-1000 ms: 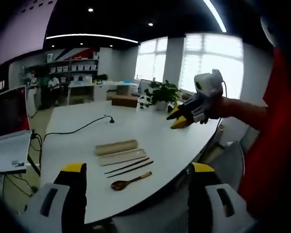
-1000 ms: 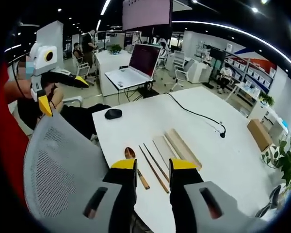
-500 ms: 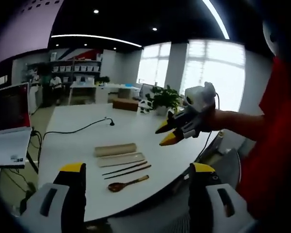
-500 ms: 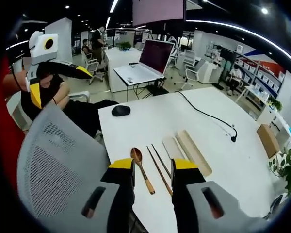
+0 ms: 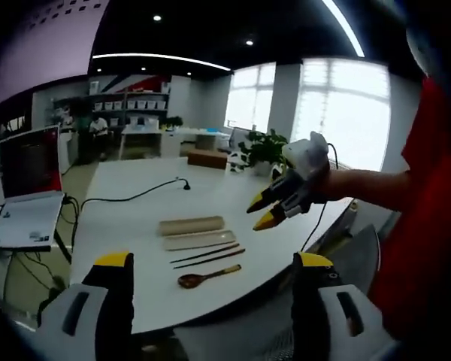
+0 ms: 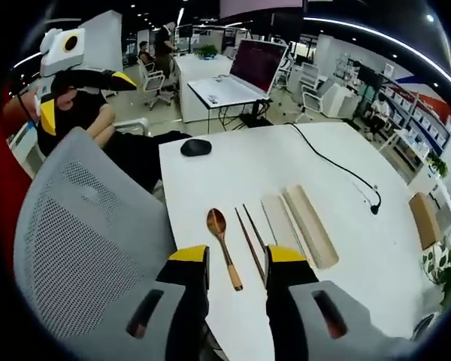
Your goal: Arrange the utensils inside the cutlery case until each visible utensil rests in its matching compartment.
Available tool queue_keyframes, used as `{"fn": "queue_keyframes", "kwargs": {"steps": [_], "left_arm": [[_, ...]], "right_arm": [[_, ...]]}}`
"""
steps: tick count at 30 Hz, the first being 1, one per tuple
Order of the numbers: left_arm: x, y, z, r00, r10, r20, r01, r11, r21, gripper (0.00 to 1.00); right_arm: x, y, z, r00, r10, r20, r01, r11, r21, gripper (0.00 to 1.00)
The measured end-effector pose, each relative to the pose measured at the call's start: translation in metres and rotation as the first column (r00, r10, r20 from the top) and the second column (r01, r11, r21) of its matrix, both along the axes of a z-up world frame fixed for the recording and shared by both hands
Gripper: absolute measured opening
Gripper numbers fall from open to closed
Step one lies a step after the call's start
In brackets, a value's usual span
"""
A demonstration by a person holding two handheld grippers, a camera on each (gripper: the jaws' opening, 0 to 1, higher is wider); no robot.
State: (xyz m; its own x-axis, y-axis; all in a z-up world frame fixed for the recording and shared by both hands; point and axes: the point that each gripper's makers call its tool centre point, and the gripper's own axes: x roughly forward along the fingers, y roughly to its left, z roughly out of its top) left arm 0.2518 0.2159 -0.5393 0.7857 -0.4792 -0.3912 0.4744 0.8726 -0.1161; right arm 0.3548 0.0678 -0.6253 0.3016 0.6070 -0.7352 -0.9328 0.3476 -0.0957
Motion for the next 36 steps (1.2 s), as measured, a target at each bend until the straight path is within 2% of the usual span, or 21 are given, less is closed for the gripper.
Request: {"fn": "queue_keyframes", "kwargs": {"steps": [9,11,13,15,19,21,24,27,30,32,34,36], "left_arm": [[-0.008,0.001,-0.01,1.0,0.027,-0.015,-0.027,1.0,0.001,0.88],[-0.008,0.001,-0.012,0.999,0.031,-0.021,-0.031,1.0,-0.001,0.88],[-0.008,0.0,-0.013,0.999,0.03,-0.022,-0.03,1.0,-0.003,0.87],[-0.008,-0.004,-0.012,1.0,0.015,-0.022,-0.015,1.0,-0.004,0.87],[-0.005,-0.01,-0.012,1.0,-0.01,-0.015,0.01,1.0,0.022,0.88],[-0.004,-0.013,-0.012,1.0,-0.015,-0.015,0.015,1.0,0.009,0.88],[-0.003,-0.016,-0.011,1.0,-0.025,-0.011,0.025,1.0,0.0,0.88],[-0.003,-0.017,-0.013,0.999,-0.032,-0.015,0.032,0.999,0.011,0.88],[-0.003,-0.016,-0.014,0.999,-0.033,-0.017,0.034,0.999,0.012,0.88],[-0.004,-0.014,-0.015,0.999,-0.025,-0.022,0.025,1.0,0.01,0.88],[-0.004,-0.013,-0.016,1.0,-0.021,-0.023,0.021,1.0,0.005,0.88],[-0.005,-0.013,-0.017,1.0,-0.02,-0.024,0.02,1.0,0.004,0.88]], "right_arm": [[0.005,-0.004,-0.011,1.0,-0.005,-0.016,0.005,1.0,-0.014,0.25],[0.008,-0.004,-0.016,0.999,-0.015,-0.033,0.015,1.0,-0.007,0.25],[0.007,-0.003,-0.023,0.996,-0.032,-0.083,0.032,0.999,-0.003,0.24],[0.006,-0.003,-0.029,0.995,-0.017,-0.101,0.017,1.0,-0.002,0.24],[0.014,-0.009,-0.034,0.997,-0.035,-0.065,0.033,0.999,-0.038,0.36],[0.019,-0.013,-0.036,0.997,-0.051,-0.06,0.048,0.998,-0.048,0.32],[0.017,-0.012,-0.041,0.989,-0.093,-0.118,0.092,0.996,-0.012,0.26],[0.016,-0.014,-0.046,0.981,-0.113,-0.154,0.114,0.993,-0.006,0.26],[0.019,-0.018,-0.048,0.965,-0.183,-0.186,0.191,0.981,0.022,0.26],[0.018,-0.018,-0.052,0.949,-0.207,-0.238,0.225,0.973,0.049,0.23],[0.02,-0.015,-0.057,0.956,-0.186,-0.226,0.209,0.975,0.08,0.22],[0.019,-0.013,-0.064,0.956,-0.179,-0.234,0.198,0.978,0.06,0.23]]}}
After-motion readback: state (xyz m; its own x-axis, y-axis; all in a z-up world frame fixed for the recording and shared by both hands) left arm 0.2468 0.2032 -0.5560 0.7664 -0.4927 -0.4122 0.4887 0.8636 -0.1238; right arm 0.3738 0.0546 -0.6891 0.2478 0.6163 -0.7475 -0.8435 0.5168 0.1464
